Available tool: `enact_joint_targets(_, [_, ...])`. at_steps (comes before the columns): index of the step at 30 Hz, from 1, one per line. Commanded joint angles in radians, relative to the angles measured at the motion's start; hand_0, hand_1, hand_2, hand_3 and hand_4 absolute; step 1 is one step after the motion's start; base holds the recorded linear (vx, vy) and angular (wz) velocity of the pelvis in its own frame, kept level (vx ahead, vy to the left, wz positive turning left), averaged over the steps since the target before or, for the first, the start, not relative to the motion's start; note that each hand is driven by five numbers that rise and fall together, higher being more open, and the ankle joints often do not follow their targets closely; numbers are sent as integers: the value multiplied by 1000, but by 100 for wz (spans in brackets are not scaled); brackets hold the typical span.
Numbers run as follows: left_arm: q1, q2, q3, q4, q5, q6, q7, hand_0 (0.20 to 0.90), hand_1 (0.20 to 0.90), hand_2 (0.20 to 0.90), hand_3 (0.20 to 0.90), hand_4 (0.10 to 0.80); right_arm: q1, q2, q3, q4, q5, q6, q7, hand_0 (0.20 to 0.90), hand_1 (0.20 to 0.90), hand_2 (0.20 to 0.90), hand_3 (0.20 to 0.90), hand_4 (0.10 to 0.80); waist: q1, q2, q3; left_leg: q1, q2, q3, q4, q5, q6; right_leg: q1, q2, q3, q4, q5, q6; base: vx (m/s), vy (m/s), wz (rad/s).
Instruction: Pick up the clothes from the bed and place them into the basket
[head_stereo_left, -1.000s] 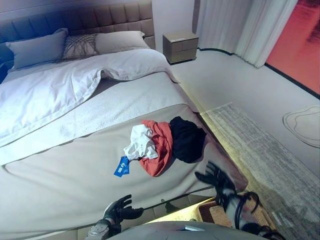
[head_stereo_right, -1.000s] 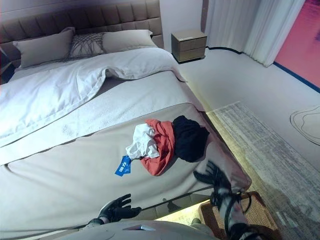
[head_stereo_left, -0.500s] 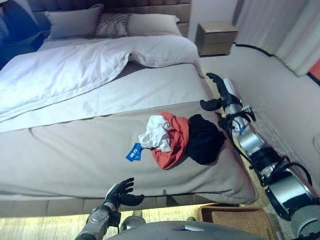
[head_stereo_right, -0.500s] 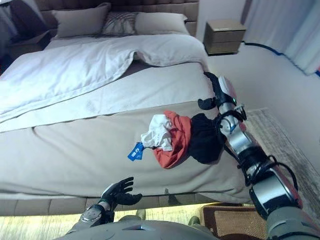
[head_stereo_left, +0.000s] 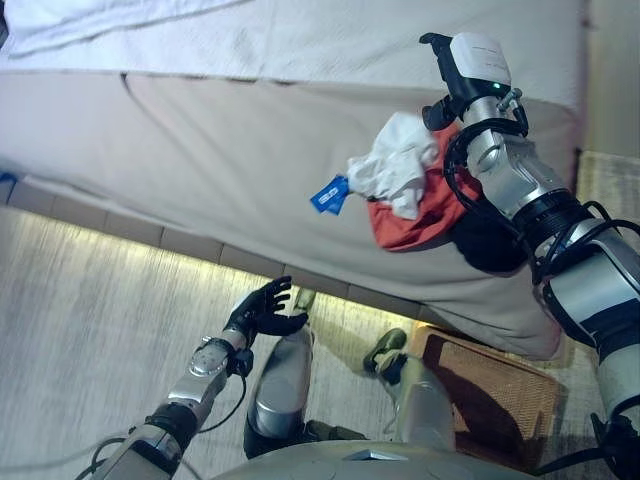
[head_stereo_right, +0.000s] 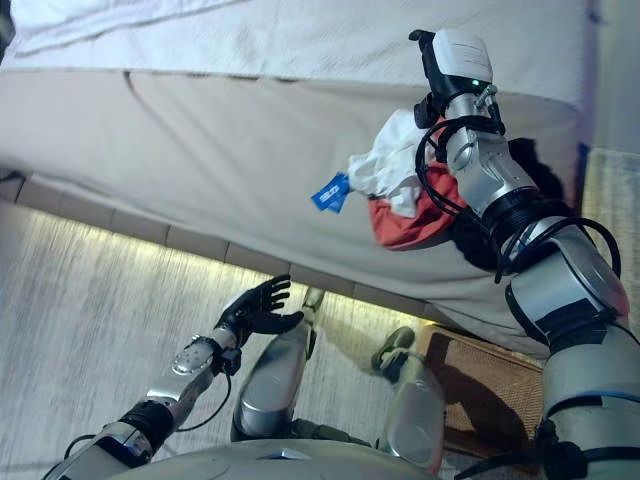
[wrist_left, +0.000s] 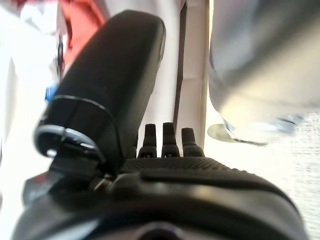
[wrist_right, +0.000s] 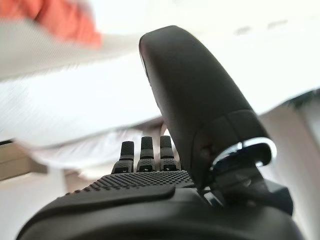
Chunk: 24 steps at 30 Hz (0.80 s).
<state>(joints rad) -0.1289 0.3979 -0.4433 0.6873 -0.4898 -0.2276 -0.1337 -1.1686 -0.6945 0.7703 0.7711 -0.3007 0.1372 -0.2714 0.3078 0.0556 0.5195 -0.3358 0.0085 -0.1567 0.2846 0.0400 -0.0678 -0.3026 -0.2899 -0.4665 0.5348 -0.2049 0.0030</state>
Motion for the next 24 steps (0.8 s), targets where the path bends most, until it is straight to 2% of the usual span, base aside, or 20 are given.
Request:
enact_joint_targets(1, [49,57,-12,-134,-68,-81,-17,900,900,900,900,800,-211,-28,55,-16,-77,-3,-38,900,900,900,900,800,20,-10,-20,-102,-71,27,248,-199,62,-9,42,104,92,-55,-24,-35,73,27])
enact_joint_targets(7, [68,95,1,-201,-124,-105,-11,900,900,900,900,800,-284,7,76,55,-88,22,-4,900,900,900,900,800,54,3,0,-242,-119,23,419,-261,97,-150,3,118,261,-93,-25,-26,76,18])
enact_joint_targets(11, [79,107,23,-261,-162,-115,6,900,900,900,900,800,-291,14,91,87,-113,69,65,900,900,900,900,800,61,18,0,-310,-133,32,498,-289,110,-220,-6,130,331,-110,-29,-13,84,5])
enact_joint_targets(14, [87,118,39,-304,-177,-116,20,900,900,900,900,800,-279,7,99,113,-126,135,151,900,900,900,900,800,66,22,0,-339,-140,32,528,-298,115,-248,-8,134,356,-114,-30,10,37,10])
enact_joint_targets(18, [96,138,47,-333,-175,-126,33,900,900,900,900,800,-289,7,133,208,-164,289,266,900,900,900,900,800,77,20,0,-369,-139,24,550,-305,123,-279,-4,131,371,-110,-31,5,0,13])
enact_joint_targets(20, [99,148,48,-337,-174,-134,33,900,900,900,900,800,-304,10,142,256,-161,321,293,900,900,900,900,800,82,20,0,-381,-139,21,556,-306,126,-291,-2,130,376,-106,-30,-2,-7,6])
enact_joint_targets(21, [102,155,44,-339,-179,-142,34,900,900,900,900,800,-325,15,154,299,-175,371,357,900,900,900,900,800,85,22,0,-388,-139,19,558,-306,128,-300,2,129,379,-105,-32,-10,-10,-8])
enact_joint_targets(24, [108,155,45,-343,-177,-143,29,900,900,900,900,800,-348,16,169,346,-190,417,442,900,900,900,900,800,87,27,0,-392,-140,22,555,-301,128,-304,5,131,377,-102,-35,-10,-1,-5])
